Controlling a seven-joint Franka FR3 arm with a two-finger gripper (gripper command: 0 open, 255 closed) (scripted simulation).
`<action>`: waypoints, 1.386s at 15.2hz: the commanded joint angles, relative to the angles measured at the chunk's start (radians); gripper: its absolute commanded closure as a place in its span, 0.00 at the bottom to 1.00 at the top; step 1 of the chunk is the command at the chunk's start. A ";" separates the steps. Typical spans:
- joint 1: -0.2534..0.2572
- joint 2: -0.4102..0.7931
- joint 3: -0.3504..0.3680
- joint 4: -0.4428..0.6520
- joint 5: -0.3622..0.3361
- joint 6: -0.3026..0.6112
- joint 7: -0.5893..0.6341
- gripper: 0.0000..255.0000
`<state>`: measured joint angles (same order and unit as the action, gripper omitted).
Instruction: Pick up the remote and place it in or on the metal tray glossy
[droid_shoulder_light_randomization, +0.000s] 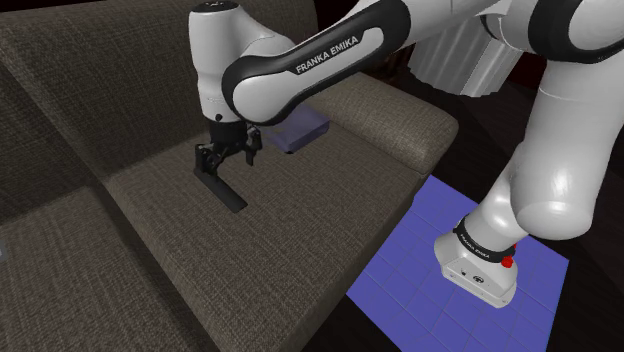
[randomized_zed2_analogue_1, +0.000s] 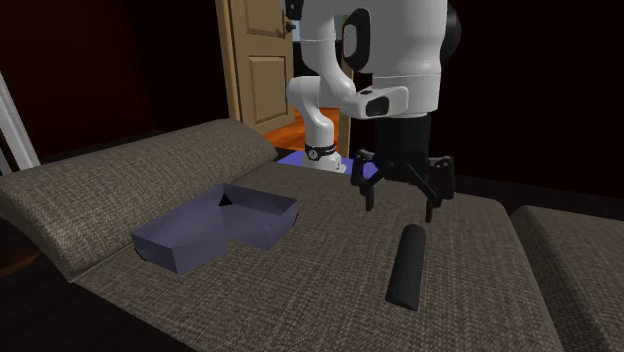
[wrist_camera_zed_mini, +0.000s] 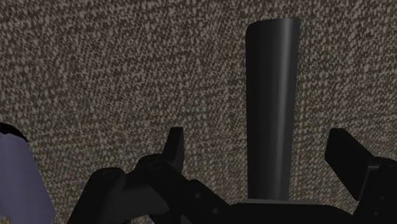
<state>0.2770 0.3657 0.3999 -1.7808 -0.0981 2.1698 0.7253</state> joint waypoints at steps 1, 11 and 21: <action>0.032 0.075 -0.004 0.074 -0.027 -0.003 0.030 0.00; 0.054 0.149 -0.020 0.071 -0.056 0.070 0.051 0.00; 0.055 0.149 -0.020 0.072 -0.056 0.069 0.051 1.00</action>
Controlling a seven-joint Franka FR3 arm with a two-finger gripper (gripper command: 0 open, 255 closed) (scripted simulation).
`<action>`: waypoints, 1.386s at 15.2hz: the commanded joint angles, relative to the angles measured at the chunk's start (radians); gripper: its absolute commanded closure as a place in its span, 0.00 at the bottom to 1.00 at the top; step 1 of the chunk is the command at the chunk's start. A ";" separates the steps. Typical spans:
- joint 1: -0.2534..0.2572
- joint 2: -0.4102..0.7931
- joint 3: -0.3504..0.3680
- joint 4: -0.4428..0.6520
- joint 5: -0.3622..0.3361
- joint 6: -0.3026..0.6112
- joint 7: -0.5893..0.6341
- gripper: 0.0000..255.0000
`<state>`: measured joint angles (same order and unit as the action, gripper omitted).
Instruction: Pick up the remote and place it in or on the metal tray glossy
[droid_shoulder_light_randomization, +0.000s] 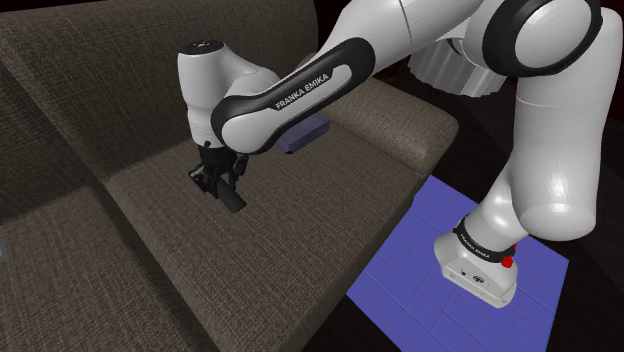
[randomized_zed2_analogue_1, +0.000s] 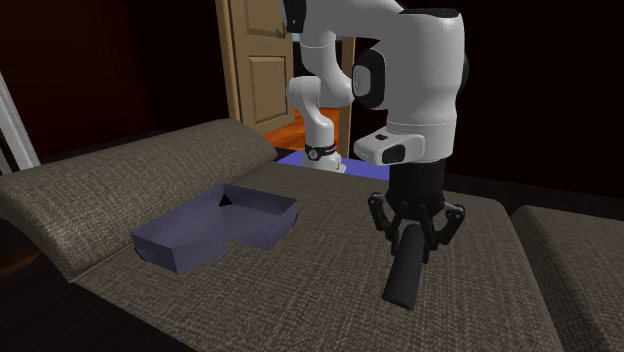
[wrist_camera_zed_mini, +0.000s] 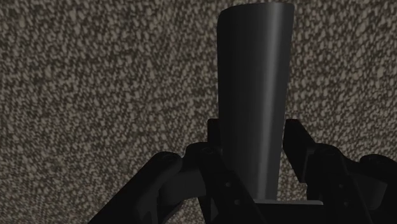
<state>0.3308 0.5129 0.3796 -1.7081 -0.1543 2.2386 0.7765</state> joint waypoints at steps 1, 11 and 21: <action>0.001 0.002 0.001 -0.001 0.000 0.001 0.000 1.00; -0.005 -0.031 0.009 0.019 0.015 -0.051 -0.007 1.00; -0.012 -0.085 0.023 0.079 0.038 -0.161 -0.017 1.00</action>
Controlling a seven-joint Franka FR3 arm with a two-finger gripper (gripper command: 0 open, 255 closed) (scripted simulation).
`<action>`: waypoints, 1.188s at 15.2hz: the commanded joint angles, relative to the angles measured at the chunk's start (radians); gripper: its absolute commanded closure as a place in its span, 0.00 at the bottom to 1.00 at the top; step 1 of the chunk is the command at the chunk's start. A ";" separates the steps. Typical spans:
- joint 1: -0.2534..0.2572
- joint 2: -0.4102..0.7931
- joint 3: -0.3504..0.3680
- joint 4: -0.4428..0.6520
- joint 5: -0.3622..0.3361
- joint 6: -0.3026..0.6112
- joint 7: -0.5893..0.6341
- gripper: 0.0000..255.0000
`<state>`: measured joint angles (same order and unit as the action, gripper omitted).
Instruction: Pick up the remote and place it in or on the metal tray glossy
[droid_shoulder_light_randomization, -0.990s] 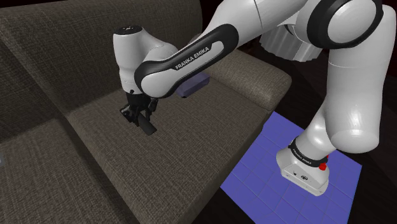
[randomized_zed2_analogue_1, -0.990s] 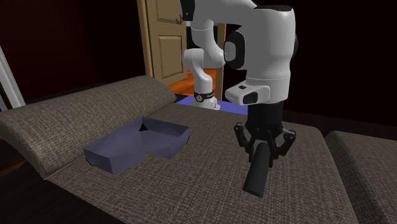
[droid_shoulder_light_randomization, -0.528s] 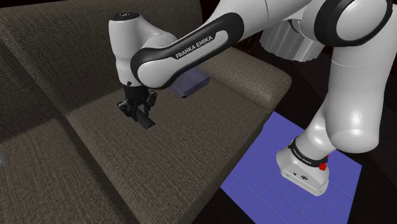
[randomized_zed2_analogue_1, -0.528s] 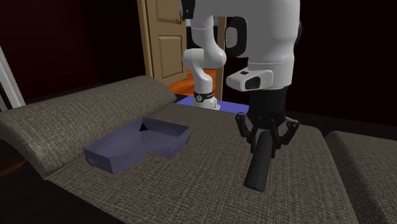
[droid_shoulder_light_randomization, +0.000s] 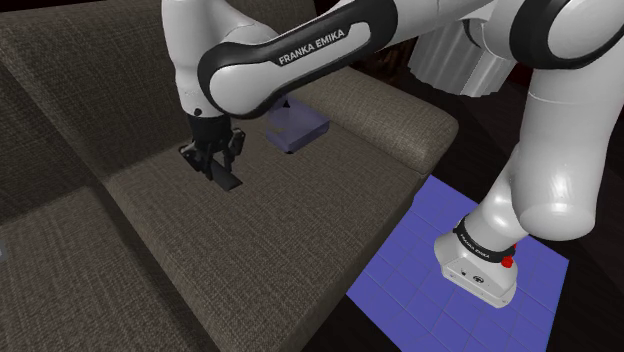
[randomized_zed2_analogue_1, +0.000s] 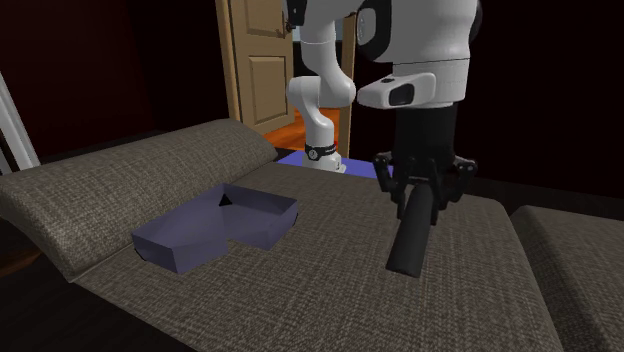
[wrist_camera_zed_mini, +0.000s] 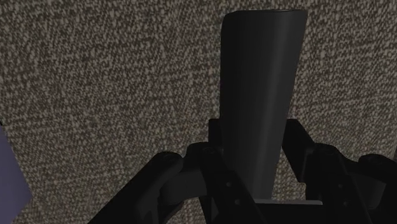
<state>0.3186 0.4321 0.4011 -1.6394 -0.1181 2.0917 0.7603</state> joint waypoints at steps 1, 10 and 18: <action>-0.001 -0.009 0.002 0.018 0.004 -0.026 -0.002 1.00; -0.021 -0.053 0.006 0.058 0.026 -0.108 -0.029 1.00; -0.164 -0.157 -0.034 -0.087 0.088 -0.067 -0.218 1.00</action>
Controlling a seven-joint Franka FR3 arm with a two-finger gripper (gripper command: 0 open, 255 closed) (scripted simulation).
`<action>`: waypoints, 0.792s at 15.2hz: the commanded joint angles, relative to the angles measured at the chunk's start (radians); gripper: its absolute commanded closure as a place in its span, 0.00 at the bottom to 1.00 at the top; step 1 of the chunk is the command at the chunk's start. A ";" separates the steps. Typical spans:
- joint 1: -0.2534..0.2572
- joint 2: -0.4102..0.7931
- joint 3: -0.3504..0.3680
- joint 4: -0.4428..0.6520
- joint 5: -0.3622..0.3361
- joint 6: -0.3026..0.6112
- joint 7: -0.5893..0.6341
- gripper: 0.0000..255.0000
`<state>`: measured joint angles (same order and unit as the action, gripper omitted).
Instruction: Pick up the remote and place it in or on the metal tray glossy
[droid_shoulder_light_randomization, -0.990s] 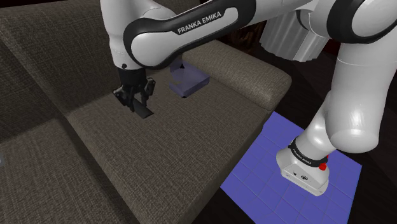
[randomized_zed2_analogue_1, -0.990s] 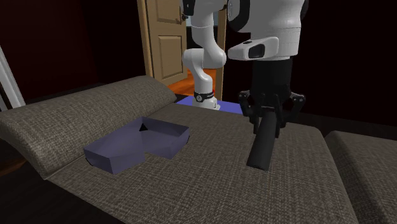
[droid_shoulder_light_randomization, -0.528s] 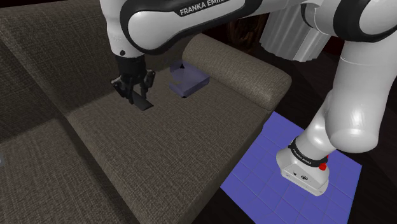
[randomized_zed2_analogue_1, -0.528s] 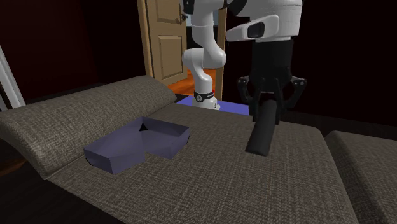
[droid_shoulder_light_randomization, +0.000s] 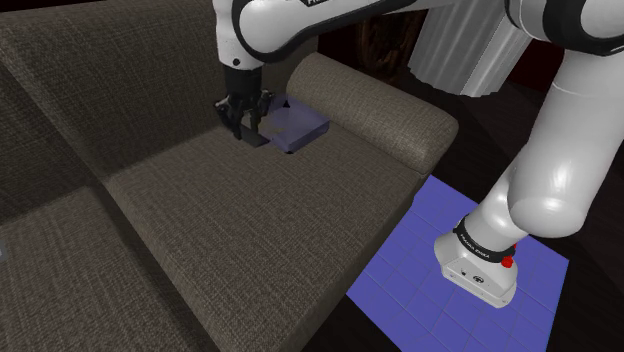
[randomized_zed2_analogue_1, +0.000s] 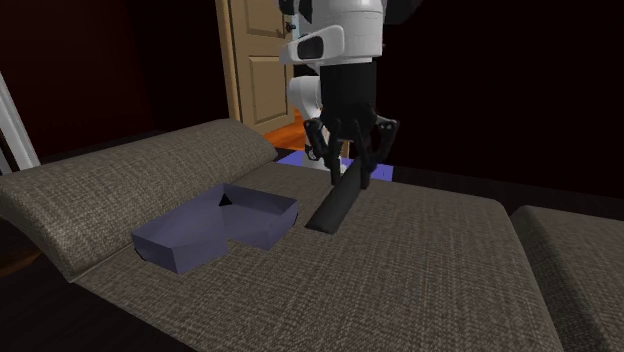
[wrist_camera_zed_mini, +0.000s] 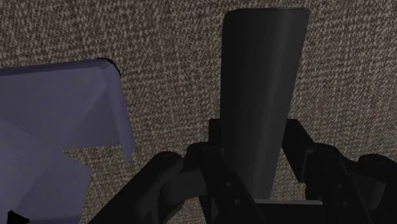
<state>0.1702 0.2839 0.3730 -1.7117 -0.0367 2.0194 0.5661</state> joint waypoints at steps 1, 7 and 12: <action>-0.032 -0.018 -0.012 -0.026 0.012 0.008 -0.048 1.00; -0.122 -0.052 -0.056 -0.071 0.041 0.015 -0.190 1.00; -0.192 -0.054 -0.096 -0.075 0.055 0.010 -0.304 1.00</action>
<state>-0.0067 0.2292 0.2858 -1.7899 0.0153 2.0336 0.2882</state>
